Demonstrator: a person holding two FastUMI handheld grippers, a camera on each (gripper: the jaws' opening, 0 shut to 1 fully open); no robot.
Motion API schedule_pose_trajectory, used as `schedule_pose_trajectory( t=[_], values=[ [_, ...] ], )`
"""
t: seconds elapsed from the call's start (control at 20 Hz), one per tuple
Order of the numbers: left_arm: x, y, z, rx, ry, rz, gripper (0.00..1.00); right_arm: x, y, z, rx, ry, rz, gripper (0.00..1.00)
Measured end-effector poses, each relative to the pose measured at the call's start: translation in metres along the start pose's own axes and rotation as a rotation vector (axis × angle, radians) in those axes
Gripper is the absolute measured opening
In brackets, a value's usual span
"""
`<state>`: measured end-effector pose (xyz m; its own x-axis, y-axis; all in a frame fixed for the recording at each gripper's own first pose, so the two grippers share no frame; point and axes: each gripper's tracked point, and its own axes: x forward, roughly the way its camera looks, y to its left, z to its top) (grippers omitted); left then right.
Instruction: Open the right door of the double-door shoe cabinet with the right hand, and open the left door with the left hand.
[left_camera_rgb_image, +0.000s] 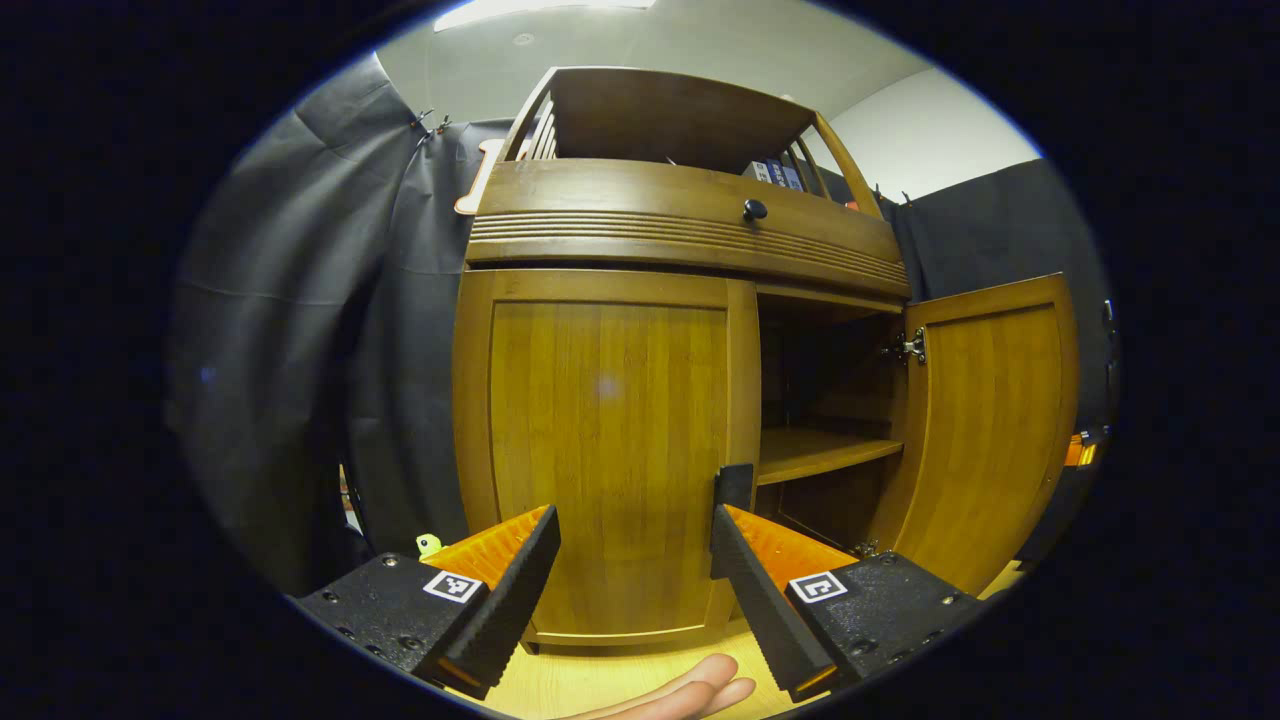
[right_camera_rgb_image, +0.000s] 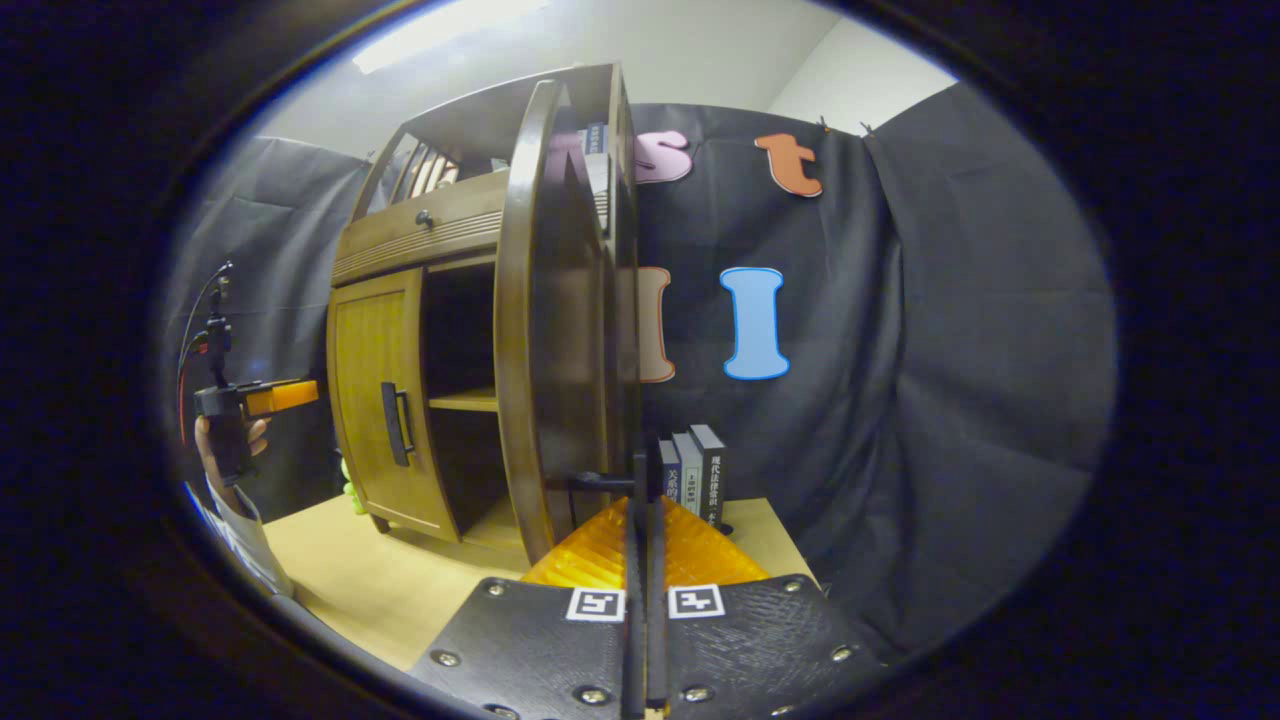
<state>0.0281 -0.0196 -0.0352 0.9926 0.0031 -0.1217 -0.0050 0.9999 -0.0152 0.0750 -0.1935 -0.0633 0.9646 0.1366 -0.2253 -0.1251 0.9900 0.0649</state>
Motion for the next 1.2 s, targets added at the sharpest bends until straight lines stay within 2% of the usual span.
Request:
schedule_pose_trajectory(
  t=[0.2,0.3,0.35,0.4,0.45,0.55,0.65,0.75,0.8,0.9,0.95,1.1,1.2],
  values=[
    [0.003,-0.008,0.006,-0.041,-0.038,-0.032,0.92,-0.005,-0.003,0.011,-0.038,-0.042,-0.072,0.02],
    [0.005,-0.012,0.006,-0.056,-0.039,-0.036,0.92,-0.015,-0.016,0.01,-0.055,-0.051,-0.166,0.12],
    [0.006,-0.016,0.003,-0.059,-0.035,-0.041,0.92,-0.024,-0.022,0.009,-0.066,-0.051,-0.221,0.29],
    [0.008,-0.02,0.002,-0.054,-0.034,-0.054,0.99,-0.04,-0.024,-0.001,-0.072,-0.033,-0.257,0.47],
    [0.012,-0.025,-0.001,-0.048,-0.033,-0.065,0.92,-0.056,-0.022,-0.01,-0.048,-0.023,-0.268,0.65],
    [0.023,-0.029,-0.004,-0.048,-0.036,-0.071,0.96,-0.079,-0.009,-0.01,0.043,-0.053,-0.249,1.0],
    [0.038,-0.039,-0.005,-0.065,-0.067,-0.092,0.96,-0.087,-0.007,-0.011,0.1,-0.08,-0.256,0.99],
    [0.053,-0.052,-0.013,-0.065,-0.082,-0.128,0.92,-0.092,0.002,-0.014,0.079,-0.089,-0.258,1.0],
    [0.061,-0.055,-0.019,-0.064,-0.073,-0.13,0.99,-0.096,0.014,-0.015,0.068,-0.098,-0.238,0.99],
    [0.076,-0.062,-0.032,-0.088,-0.062,-0.137,0.92,-0.102,0.042,-0.009,0.094,-0.136,-0.18,0.95],
    [0.079,-0.067,-0.039,-0.102,-0.058,-0.146,0.96,-0.105,0.055,-0.007,0.104,-0.151,-0.155,0.99],
    [0.1,-0.073,-0.058,-0.085,-0.061,-0.125,0.88,-0.12,0.094,0.004,0.082,-0.206,-0.093,0.99],
    [0.116,-0.071,-0.074,-0.02,-0.028,-0.071,0.68,-0.128,0.115,0.0,0.071,-0.217,-0.049,0.99]
  ],
)
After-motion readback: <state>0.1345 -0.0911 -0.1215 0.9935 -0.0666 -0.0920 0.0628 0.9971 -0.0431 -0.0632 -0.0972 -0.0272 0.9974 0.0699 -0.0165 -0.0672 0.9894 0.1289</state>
